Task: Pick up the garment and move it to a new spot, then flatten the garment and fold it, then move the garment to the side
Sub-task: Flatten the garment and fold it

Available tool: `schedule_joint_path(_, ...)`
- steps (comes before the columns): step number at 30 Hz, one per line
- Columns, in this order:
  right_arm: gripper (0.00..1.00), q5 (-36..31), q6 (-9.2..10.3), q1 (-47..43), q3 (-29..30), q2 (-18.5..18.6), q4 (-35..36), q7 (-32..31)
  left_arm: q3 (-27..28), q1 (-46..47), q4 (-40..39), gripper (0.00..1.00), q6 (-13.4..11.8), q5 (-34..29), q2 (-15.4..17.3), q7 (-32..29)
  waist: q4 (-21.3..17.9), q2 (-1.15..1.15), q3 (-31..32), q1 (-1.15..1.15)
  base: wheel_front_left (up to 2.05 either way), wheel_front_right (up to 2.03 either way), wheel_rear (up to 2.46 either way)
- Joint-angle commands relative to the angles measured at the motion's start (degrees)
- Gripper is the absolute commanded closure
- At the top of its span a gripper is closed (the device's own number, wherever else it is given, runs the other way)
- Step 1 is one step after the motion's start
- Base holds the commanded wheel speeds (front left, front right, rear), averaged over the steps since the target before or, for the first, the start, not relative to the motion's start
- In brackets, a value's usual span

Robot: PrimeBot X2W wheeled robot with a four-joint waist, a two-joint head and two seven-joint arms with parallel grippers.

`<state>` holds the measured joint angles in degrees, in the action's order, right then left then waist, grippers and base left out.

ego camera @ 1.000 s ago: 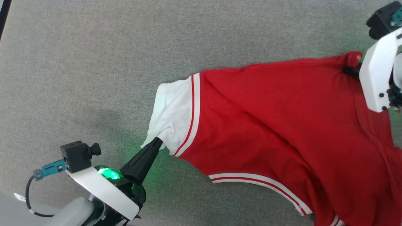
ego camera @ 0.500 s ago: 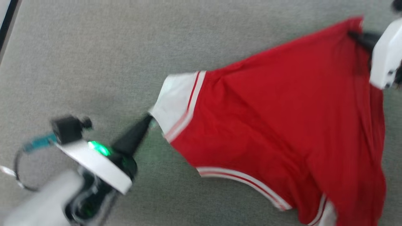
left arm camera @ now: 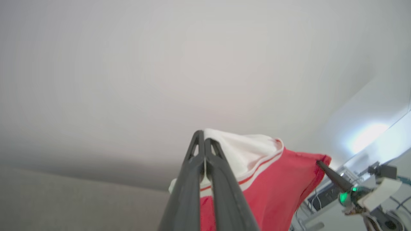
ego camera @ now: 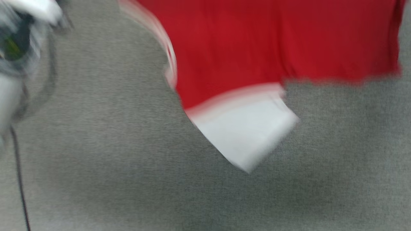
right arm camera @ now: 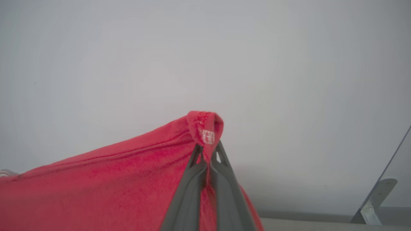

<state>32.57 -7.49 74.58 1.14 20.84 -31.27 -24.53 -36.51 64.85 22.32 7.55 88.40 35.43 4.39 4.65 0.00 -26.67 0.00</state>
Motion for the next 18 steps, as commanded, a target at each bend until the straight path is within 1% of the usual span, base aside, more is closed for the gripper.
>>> schedule_joint_path(1, 1.0, -1.0, 0.01, 1.72, 0.79, -0.67, -1.28, 1.28, 1.32, 2.54, 1.68, 1.0, -0.15, 0.74, -0.53, -0.14, -1.52, 0.0, -1.98, 0.0, 0.0, 0.0, 0.0)
schedule_joint_path(4, 1.0, -4.35, 0.01, 8.71, 3.25, -2.91, -5.97, 5.78, 4.86, 12.12, 8.73, 1.0, -0.15, 1.94, -1.86, 0.51, -2.48, 0.0, -3.7, 0.0, 0.0, 0.0, 0.0)
schedule_joint_path(6, 1.0, -6.65, 0.01, 13.04, 4.5, -3.6, -8.51, 9.13, 6.68, 17.96, 12.12, 1.0, -0.15, 1.77, -2.38, 1.62, -2.96, 0.0, -4.44, 0.0, 0.0, 0.0, 0.0)
schedule_joint_path(8, 1.0, -8.74, 0.08, 16.52, 6.04, -4.22, -10.89, 12.51, 8.45, 22.87, 14.01, 1.0, -0.15, 2.24, -3.13, 2.56, -3.17, 0.0, -4.93, 0.0, 0.0, 0.0, 0.0)
schedule_joint_path(10, 1.0, -10.17, 0.14, 18.9, 6.99, -4.63, -12.83, 15.47, 10.16, 25.91, 14.58, 1.0, -0.16, 3.02, -3.47, 3.71, -3.16, 0.0, -5.15, 0.0, 0.0, 0.0, 0.0)
schedule_joint_path(12, 1.0, -11.17, 0.15, 20.18, 7.42, -4.92, -14.64, 17.15, 11.7, 27.01, 13.79, 1.0, -0.16, 3.92, -3.99, 3.82, -2.98, 0.0, -5.22, 0.0, 0.0, 0.0, 0.0)
schedule_joint_path(13, 1.0, -11.43, 0.15, 20.23, 6.82, -4.89, -15.69, 17.02, 11.25, 26.6, 13.38, 1.0, -0.16, 3.84, -4.03, 2.82, -2.88, 0.0, -5.29, 0.0, 0.0, 0.0, 0.0)
schedule_joint_path(16, 1.0, -11.31, 0.14, 17.97, 4.48, -4.27, -17.58, 17.13, 9.62, 22.22, 11.8, 1.0, -0.16, 3.31, -4.2, 1.13, -2.6, 0.0, -5.43, 0.0, 0.0, 0.0, 0.0)
schedule_joint_path(18, 1.0, -10.06, 0.13, 15.24, 2.98, -4.21, -18.42, 17.46, 9.46, 17.94, 9.5, 1.0, -0.15, 4.07, -4.27, 1.05, -2.6, 0.0, -5.17, 0.0, 0.0, 0.0, 0.0)
